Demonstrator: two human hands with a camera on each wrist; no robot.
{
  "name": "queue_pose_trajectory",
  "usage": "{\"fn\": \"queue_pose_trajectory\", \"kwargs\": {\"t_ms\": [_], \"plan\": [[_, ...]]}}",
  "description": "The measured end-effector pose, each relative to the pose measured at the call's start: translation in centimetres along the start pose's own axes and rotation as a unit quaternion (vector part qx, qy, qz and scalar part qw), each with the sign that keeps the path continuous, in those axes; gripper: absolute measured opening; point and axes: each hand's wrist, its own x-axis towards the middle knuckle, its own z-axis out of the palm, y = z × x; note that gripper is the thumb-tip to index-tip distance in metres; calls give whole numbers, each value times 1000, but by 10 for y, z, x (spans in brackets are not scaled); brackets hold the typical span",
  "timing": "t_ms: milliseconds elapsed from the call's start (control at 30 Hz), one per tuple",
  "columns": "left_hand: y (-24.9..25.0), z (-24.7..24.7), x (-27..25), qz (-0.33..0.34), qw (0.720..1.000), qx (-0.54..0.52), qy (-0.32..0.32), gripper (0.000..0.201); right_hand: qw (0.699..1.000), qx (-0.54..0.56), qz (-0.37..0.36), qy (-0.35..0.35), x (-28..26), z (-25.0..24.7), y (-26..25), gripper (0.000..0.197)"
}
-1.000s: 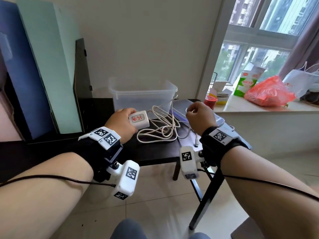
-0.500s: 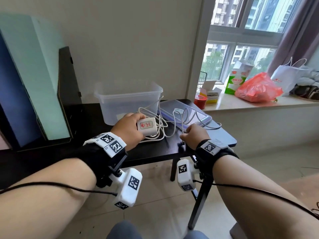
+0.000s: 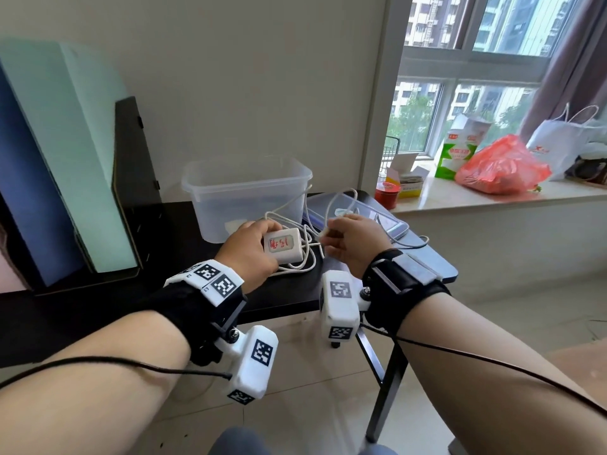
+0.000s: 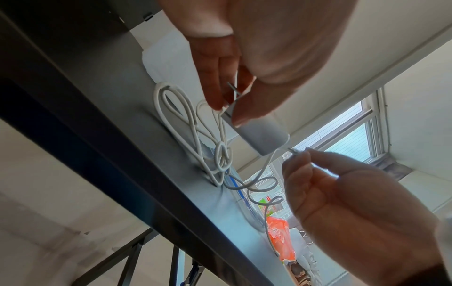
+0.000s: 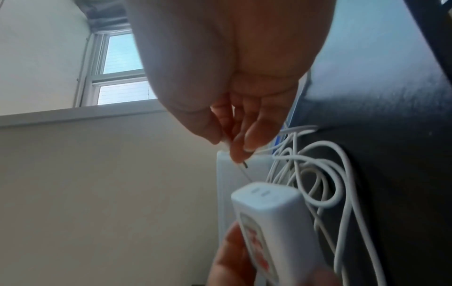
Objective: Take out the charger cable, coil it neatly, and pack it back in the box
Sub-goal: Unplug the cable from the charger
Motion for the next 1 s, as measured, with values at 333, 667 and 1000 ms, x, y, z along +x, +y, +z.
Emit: {"fn": "queue_pose_trajectory", "kwargs": {"t_ms": [333,667,1000], "plan": [[-7,3,-2,0,996,-83,13,47,999,31,-24,-23,-8,14,11,21],[-16,3,3,-14,987,-154,-46,59,997,43,-58,-39,-5,15,16,22],[-21,-4,5,-9,980,-170,-103,69,994,19,-85,-61,-3,12,17,22]]}}
